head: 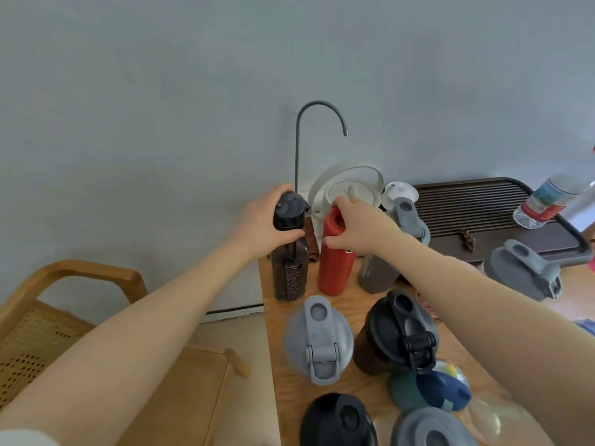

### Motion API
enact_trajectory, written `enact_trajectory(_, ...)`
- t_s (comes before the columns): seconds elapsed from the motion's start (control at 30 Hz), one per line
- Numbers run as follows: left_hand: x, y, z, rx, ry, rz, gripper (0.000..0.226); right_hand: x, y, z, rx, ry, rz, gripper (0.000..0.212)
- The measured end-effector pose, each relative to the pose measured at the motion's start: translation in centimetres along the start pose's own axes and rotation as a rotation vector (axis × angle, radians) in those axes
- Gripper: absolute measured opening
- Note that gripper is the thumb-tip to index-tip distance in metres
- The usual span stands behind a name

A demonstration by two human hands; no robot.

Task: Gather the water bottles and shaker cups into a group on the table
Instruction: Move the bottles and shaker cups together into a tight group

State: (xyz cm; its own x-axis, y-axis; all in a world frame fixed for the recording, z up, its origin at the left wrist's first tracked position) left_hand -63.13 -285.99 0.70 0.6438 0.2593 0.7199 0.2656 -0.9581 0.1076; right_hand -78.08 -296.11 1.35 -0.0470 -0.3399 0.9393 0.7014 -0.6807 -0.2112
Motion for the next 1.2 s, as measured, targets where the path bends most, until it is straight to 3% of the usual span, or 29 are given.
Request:
enact_trajectory(0.27,0.4,-0.5,0.6,-0.096,0.001,0.04,0.069,-1.0,0.3,2.1,-0.01,0.069,-0.054,0.06)
enact_trajectory(0.4,0.5,-0.1,0.4,-0.061,0.021,0.072,0.072,-0.3,-0.3,1.9,-0.053,0.133,0.011,0.079)
enact_trajectory(0.53,0.8,0.2,-0.9,-0.086,0.327,0.056,0.077,2.2,-2.8,-2.1,-0.194,0.102,-0.377,0.075)
enact_trajectory(0.57,0.7,0.3,-1.5,-0.124,0.427,0.039,0.078,2.3,-3.4,-3.6,-0.278,0.085,-0.404,0.077)
enact_trajectory(0.63,0.2,0.5,-2.8,-0.224,0.534,0.048,0.077,1.6,-4.0,-6.1,-0.426,0.127,-0.284,0.089)
enact_trajectory(0.73,-1.6,0.4,-4.5,-0.323,0.69,0.15,0.078,0.2,-3.9,-7.7,-0.426,0.361,-0.145,0.1)
enact_trajectory(0.9,-3.5,0.6,-5.0,-0.333,0.959,0.205,0.078,-0.5,-3.0,-6.9,-0.36,0.309,-0.205,0.085)
enact_trajectory(1.2,-3.9,0.4,-4.5,-0.33,0.984,0.191,0.074,-1.9,-3.0,-5.3,-0.264,0.398,-0.153,0.084)
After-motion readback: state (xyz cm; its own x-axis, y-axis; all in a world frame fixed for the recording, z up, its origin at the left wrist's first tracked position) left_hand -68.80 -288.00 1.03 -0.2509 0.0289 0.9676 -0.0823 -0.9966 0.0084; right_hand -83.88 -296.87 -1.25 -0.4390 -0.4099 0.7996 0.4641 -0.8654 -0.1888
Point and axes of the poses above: each hand's wrist, its own y-axis towards the middle knuckle, its own x-axis out of the back of the hand, z = x × y, the point moved 1 cm from there along y, towards the middle knuckle, and after that the axes turned 3 degrees about z, right-handed, at the moved point
